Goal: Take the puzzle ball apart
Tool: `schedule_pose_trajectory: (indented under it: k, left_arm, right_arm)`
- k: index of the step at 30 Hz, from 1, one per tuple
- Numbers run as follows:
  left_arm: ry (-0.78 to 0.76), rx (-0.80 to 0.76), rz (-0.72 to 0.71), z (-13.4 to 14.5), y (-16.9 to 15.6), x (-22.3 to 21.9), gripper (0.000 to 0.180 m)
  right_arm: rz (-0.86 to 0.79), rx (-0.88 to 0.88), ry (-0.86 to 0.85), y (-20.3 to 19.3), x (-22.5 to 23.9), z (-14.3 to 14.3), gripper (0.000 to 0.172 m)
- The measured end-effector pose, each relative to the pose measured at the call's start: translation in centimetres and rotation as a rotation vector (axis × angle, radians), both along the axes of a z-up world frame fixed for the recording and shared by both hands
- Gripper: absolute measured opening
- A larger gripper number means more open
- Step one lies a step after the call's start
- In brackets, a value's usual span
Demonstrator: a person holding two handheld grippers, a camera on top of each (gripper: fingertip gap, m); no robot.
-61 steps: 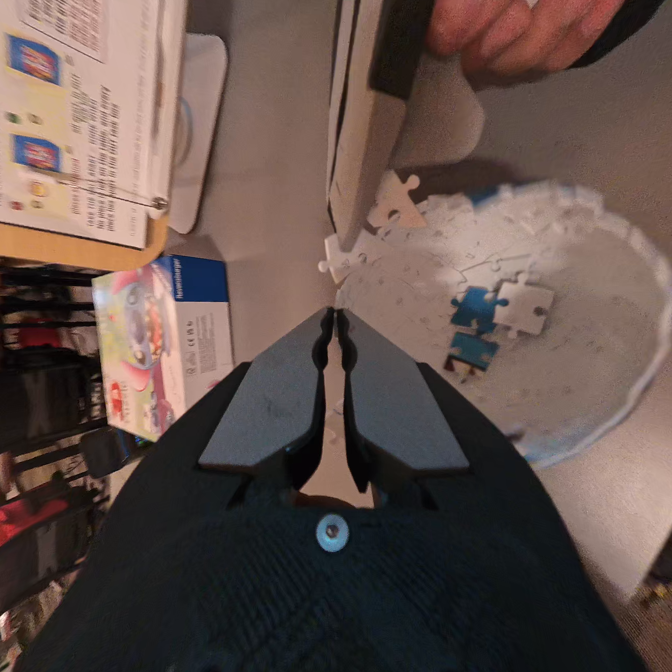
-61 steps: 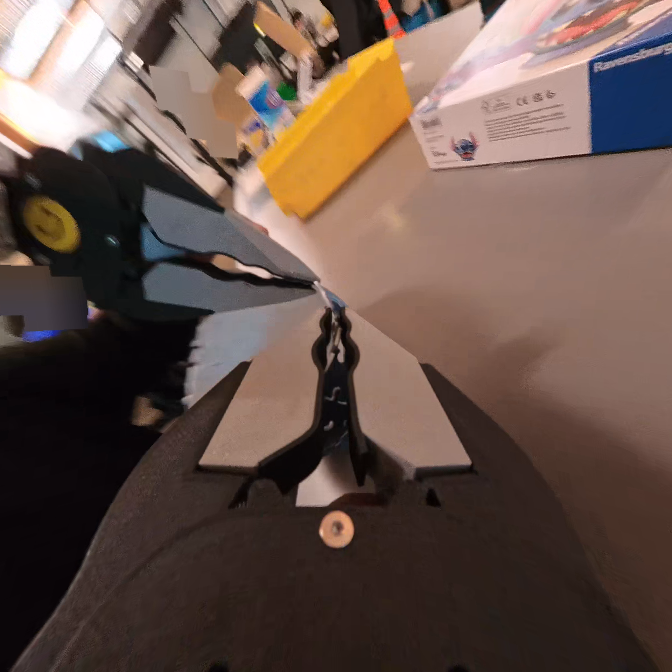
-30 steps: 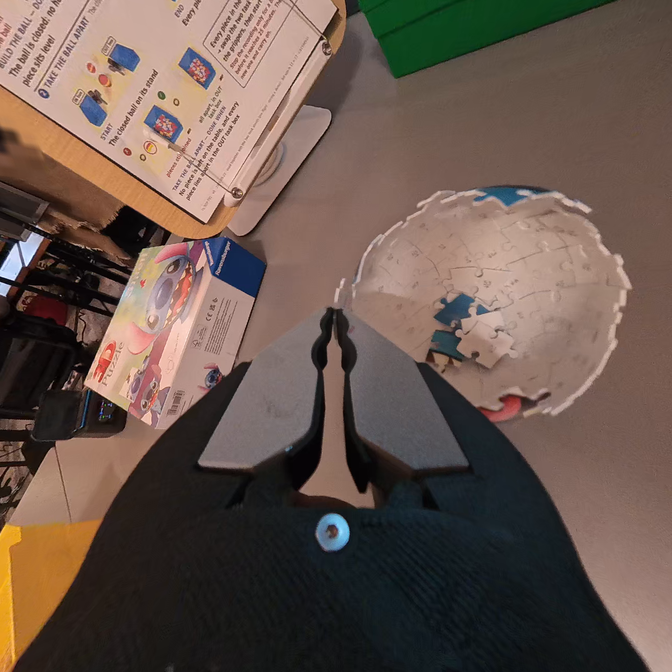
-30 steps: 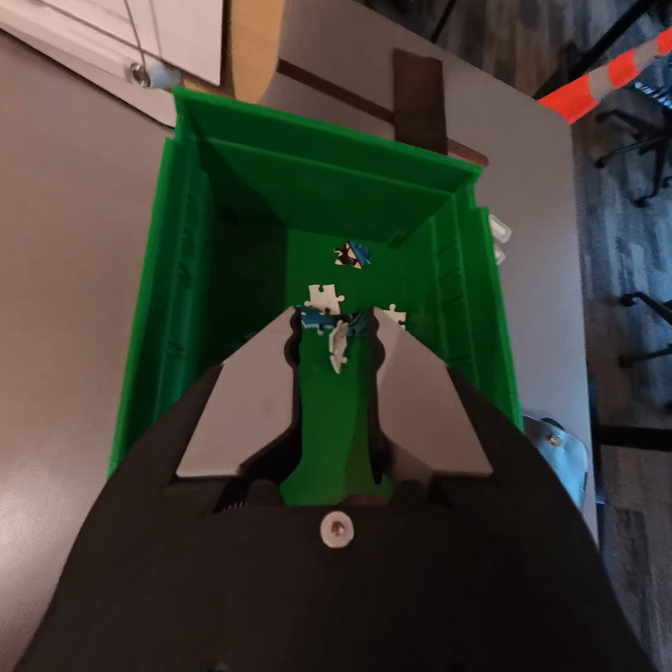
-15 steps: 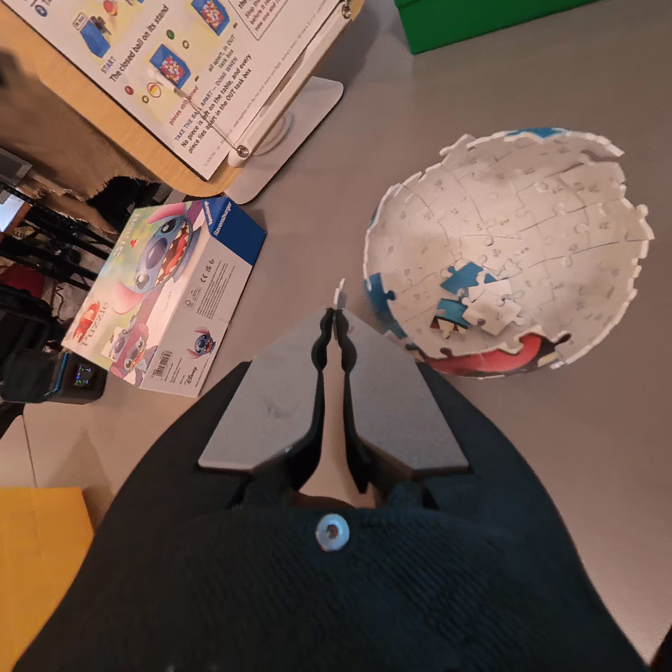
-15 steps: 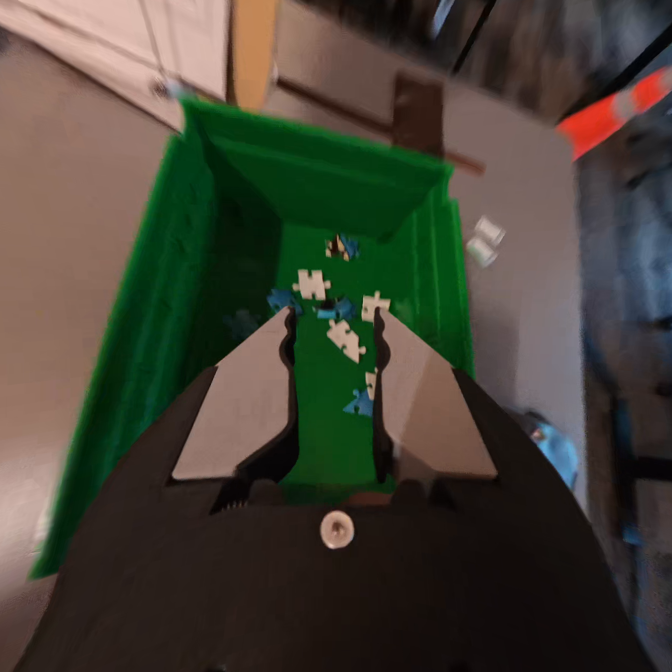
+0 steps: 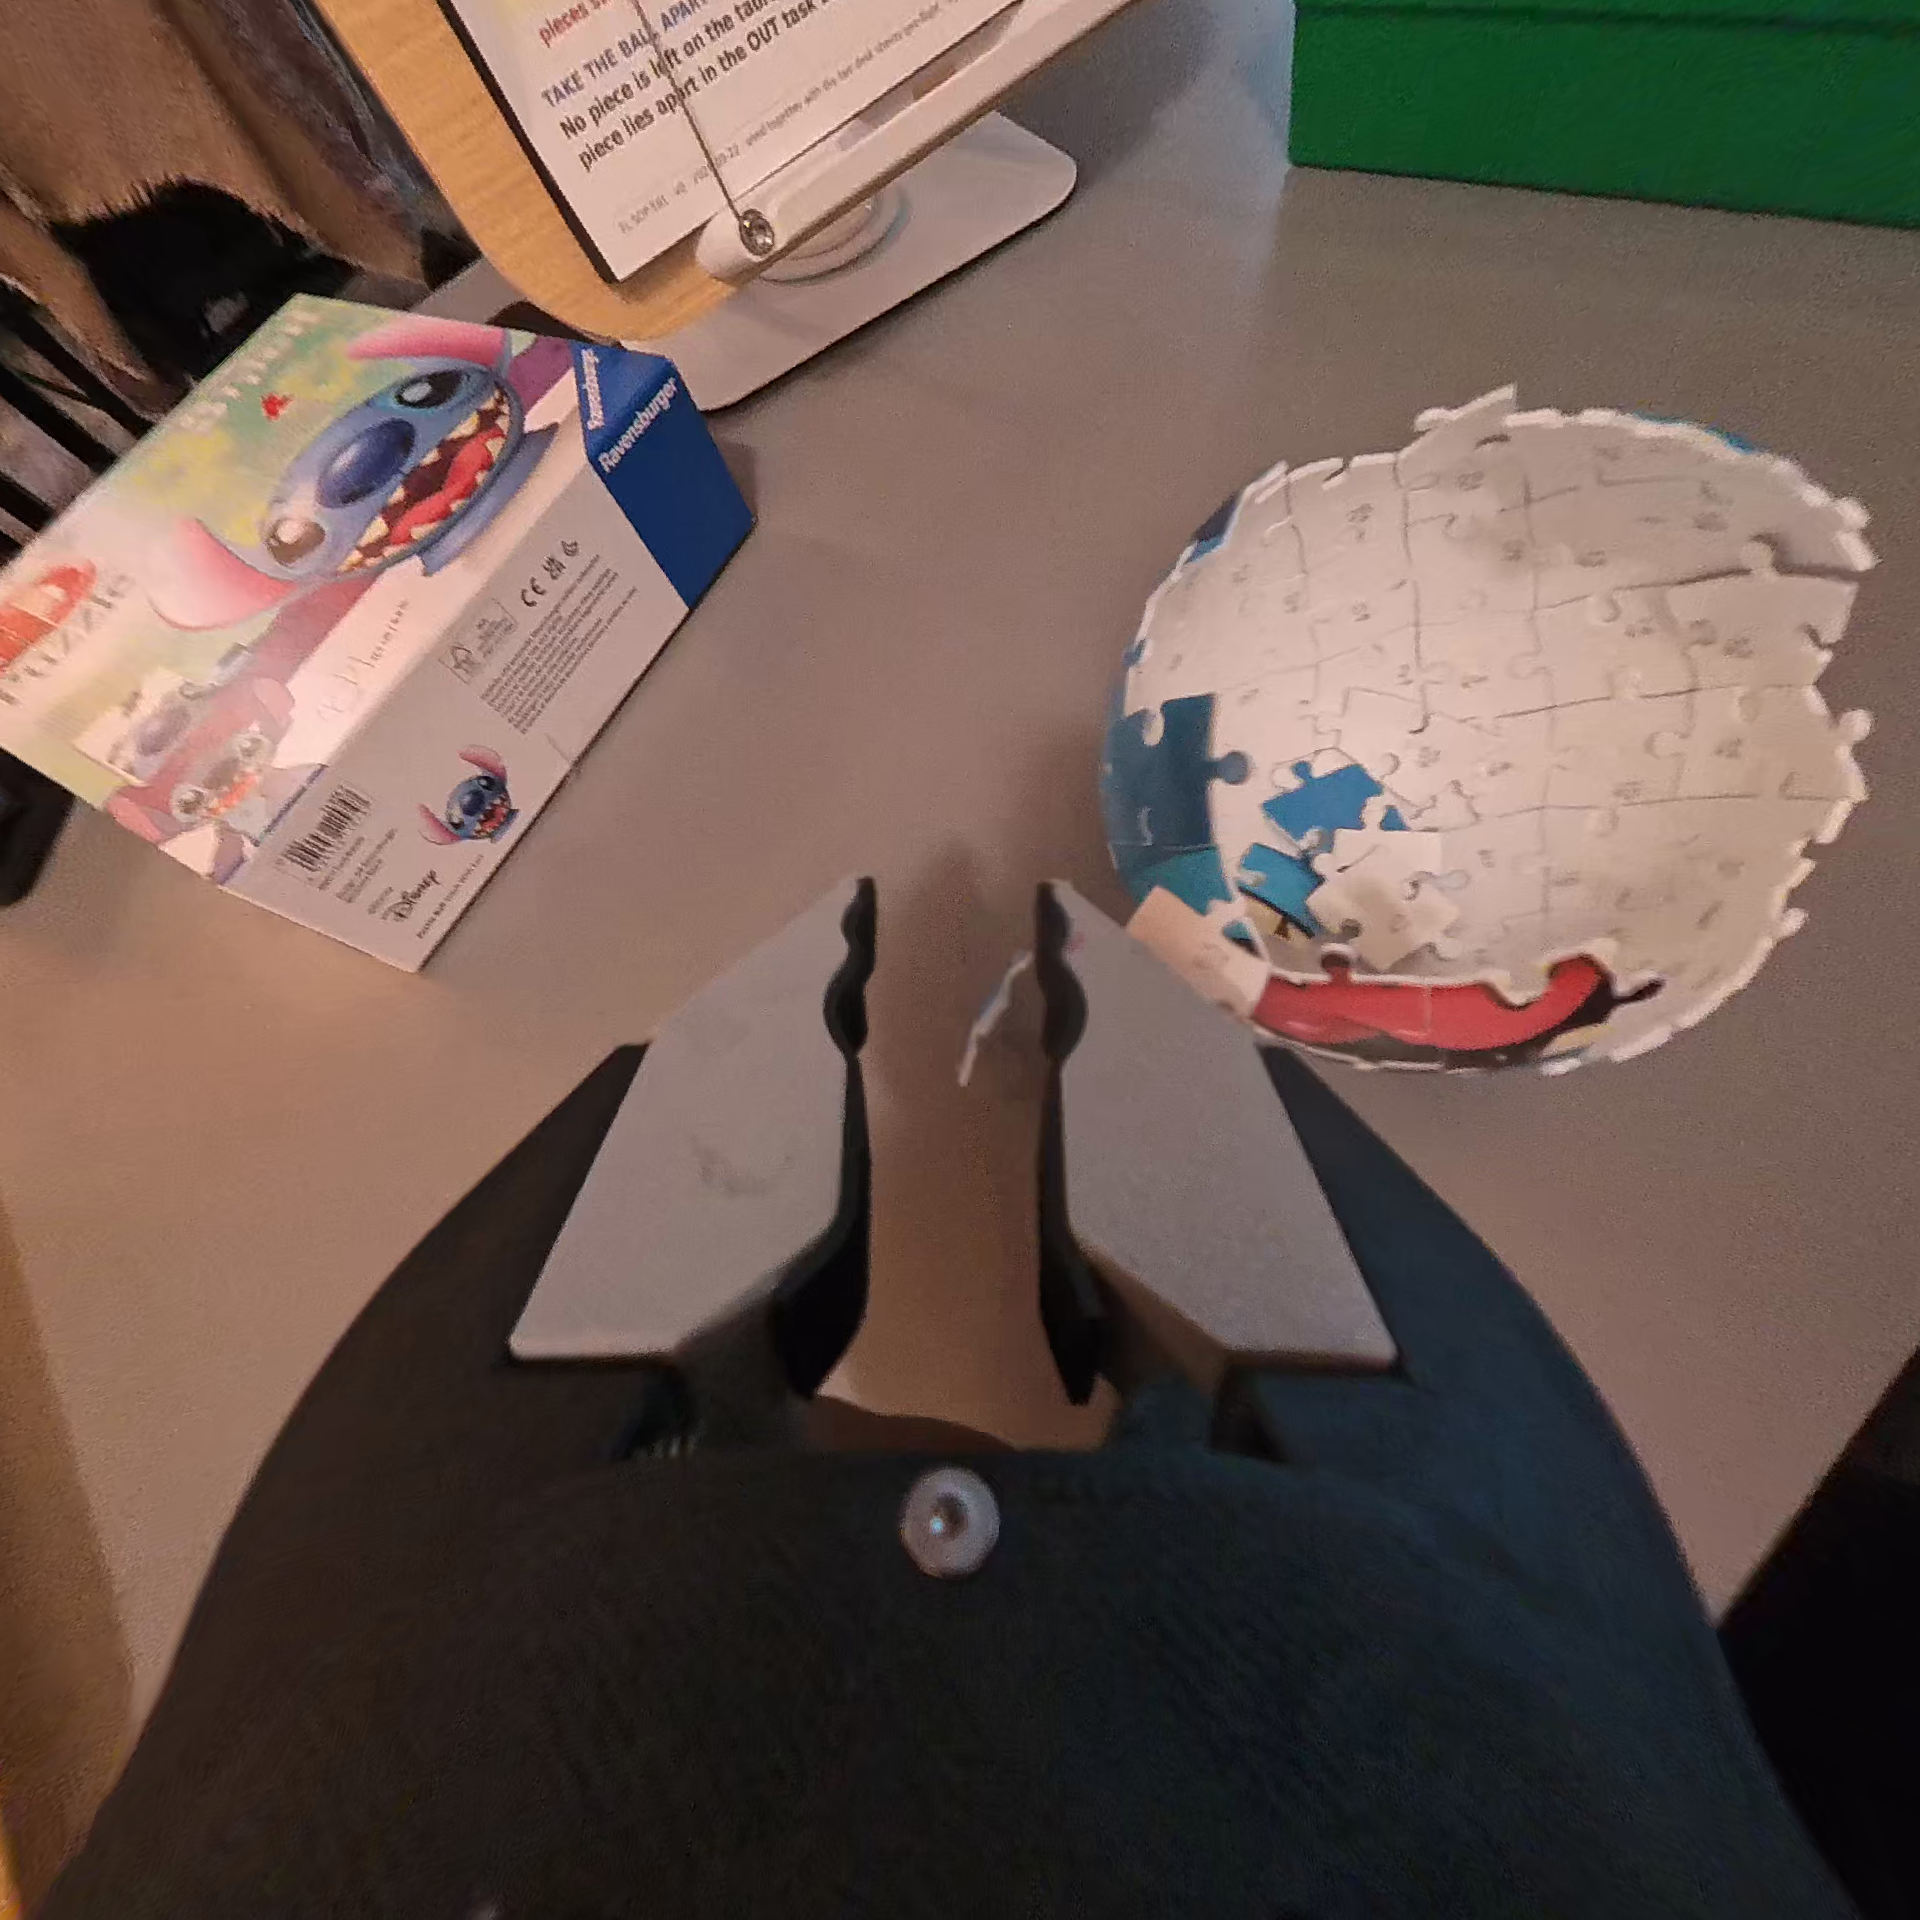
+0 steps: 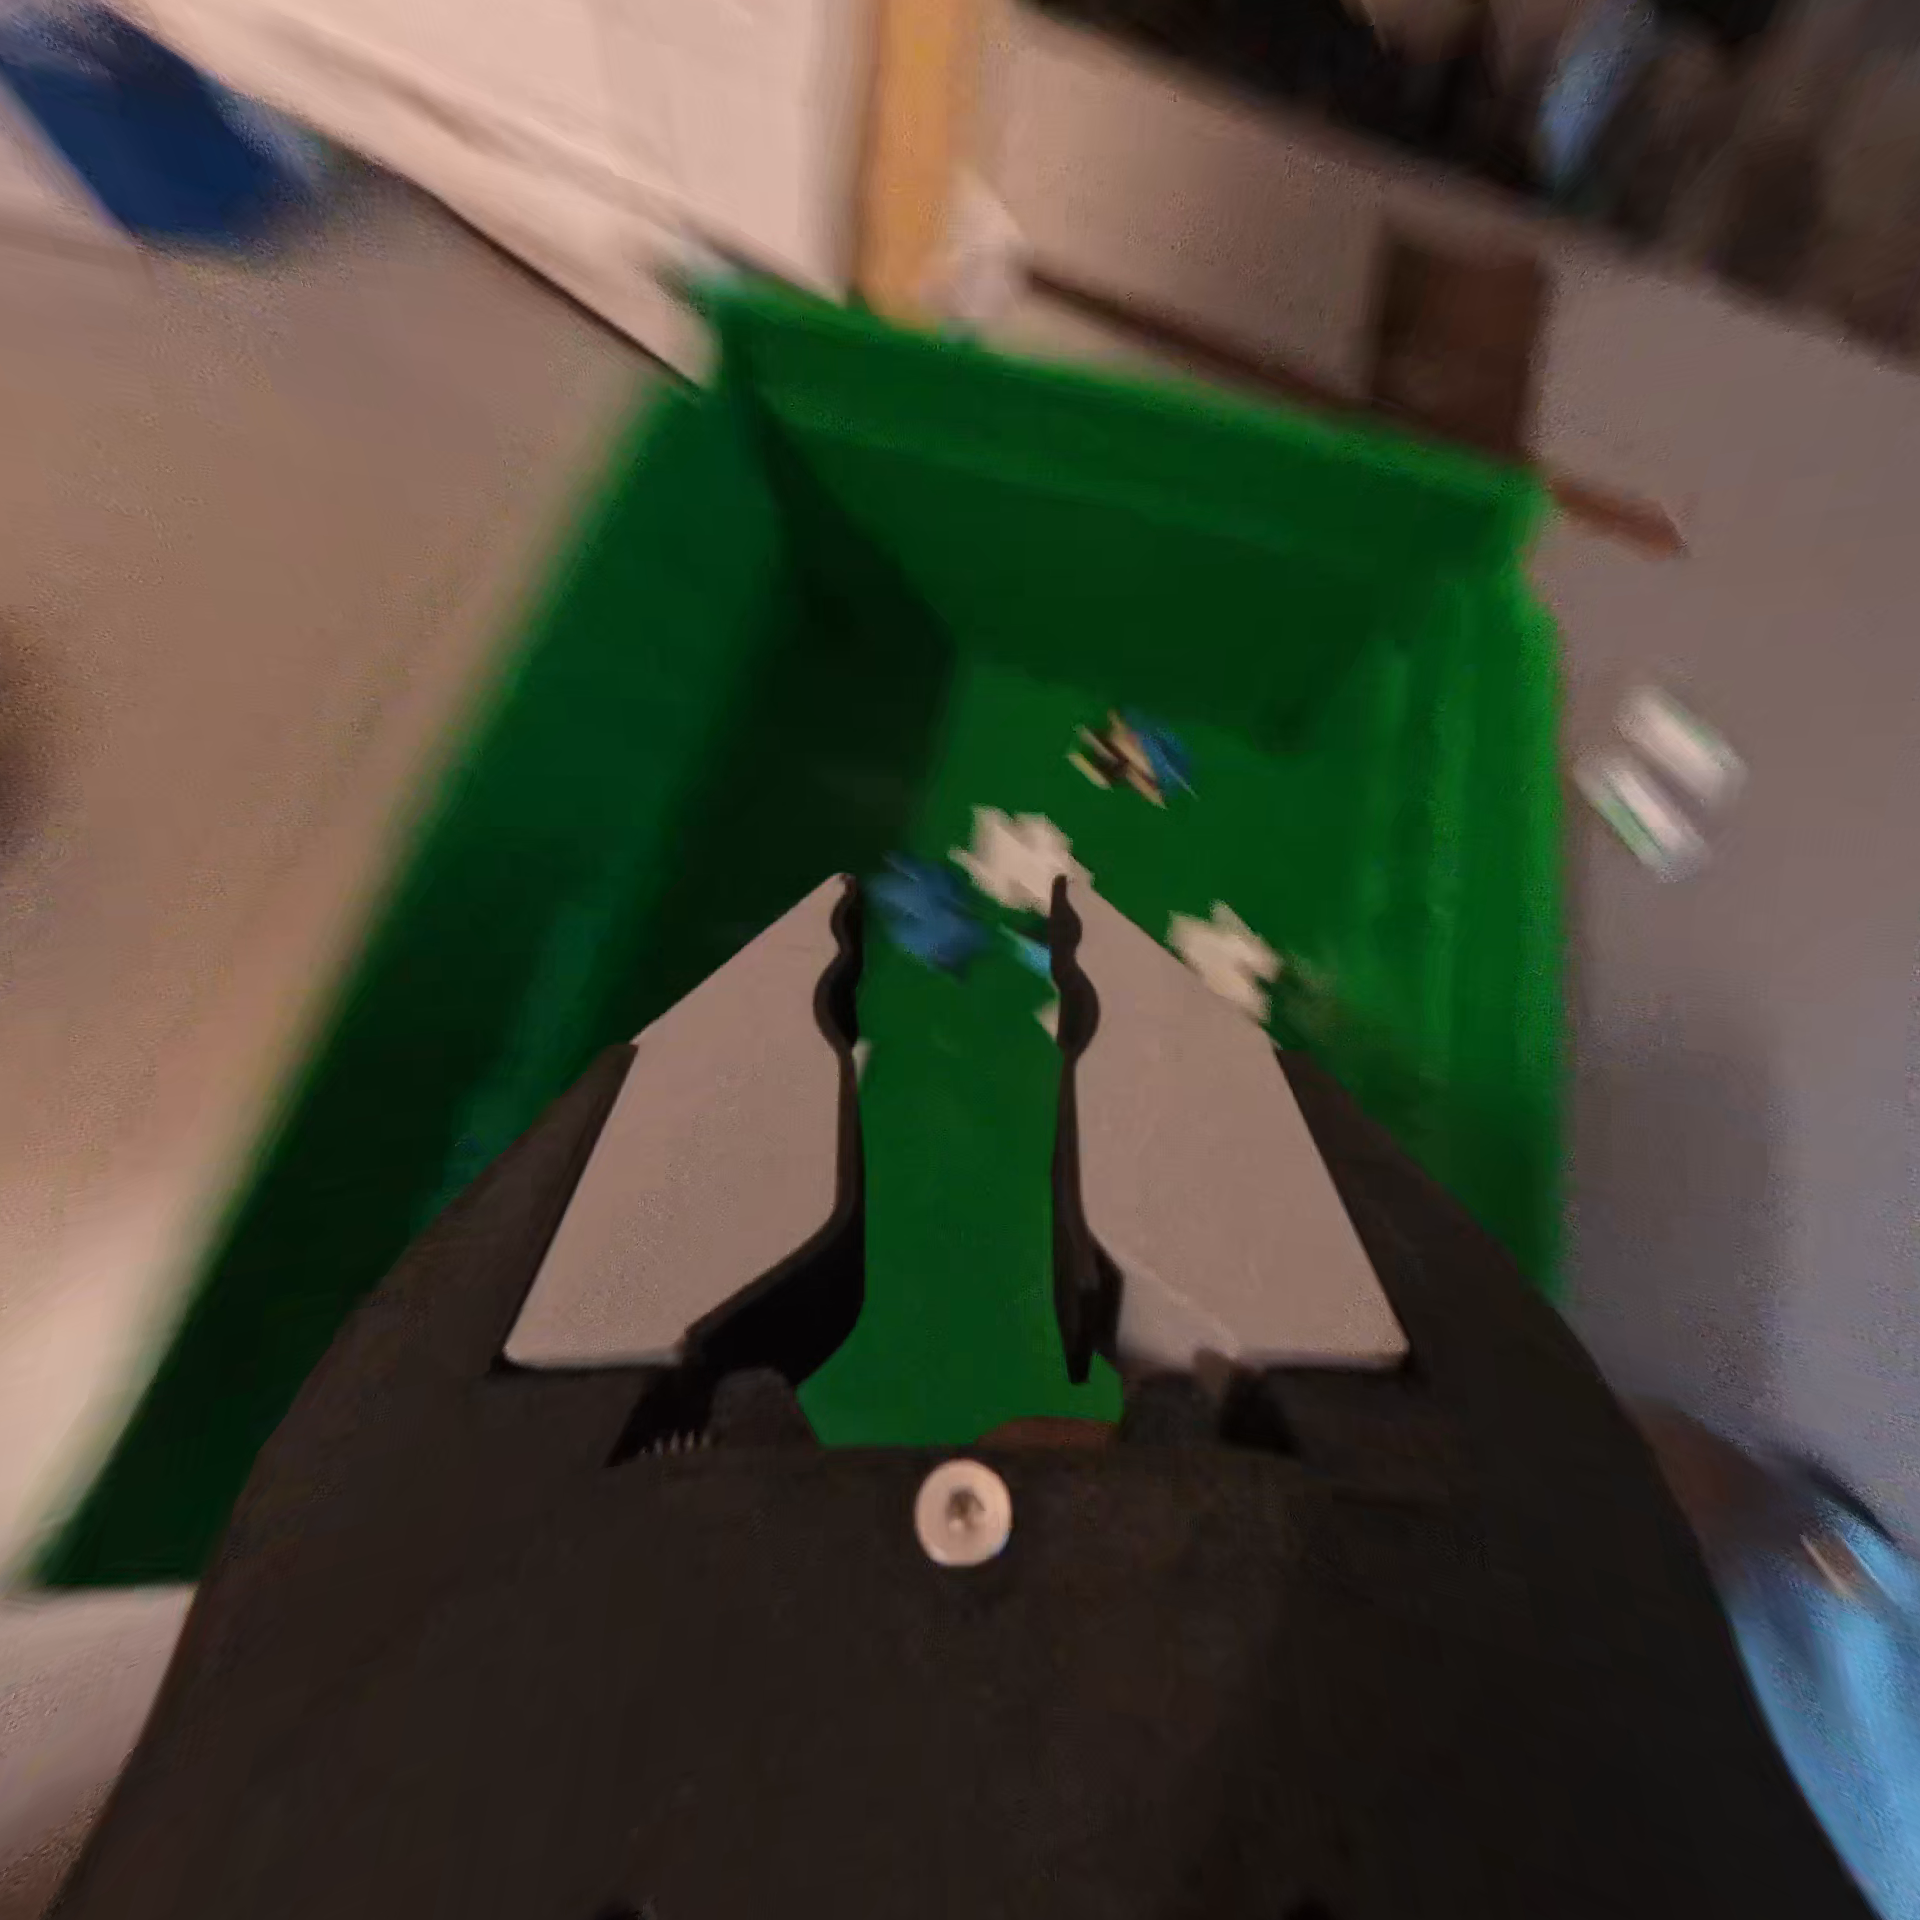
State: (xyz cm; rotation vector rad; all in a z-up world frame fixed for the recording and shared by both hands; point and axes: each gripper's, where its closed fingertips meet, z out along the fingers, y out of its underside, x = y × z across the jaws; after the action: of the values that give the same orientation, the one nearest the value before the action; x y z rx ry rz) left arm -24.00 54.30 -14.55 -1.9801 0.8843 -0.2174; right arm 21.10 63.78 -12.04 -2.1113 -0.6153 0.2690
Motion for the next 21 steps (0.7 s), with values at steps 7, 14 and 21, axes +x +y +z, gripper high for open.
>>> schedule_pose_trajectory:
  k: [7,14,21]
  left_arm:
    - [-0.106,-0.061,-0.031,2.1,-0.5,3.2,0.032]
    - [-0.116,-0.067,-0.039,3.0,0.6,4.3,0.041]
    - [0.005,-0.179,-0.143,-1.3,-1.3,5.9,0.04]
  right_arm:
    - [0.237,0.166,0.053,-4.8,-7.9,4.9,0.037]
    - [0.394,0.174,0.266,-9.1,-11.1,7.6,0.047]
    - [0.68,-0.066,0.204,-12.1,-25.8,1.5,0.05]
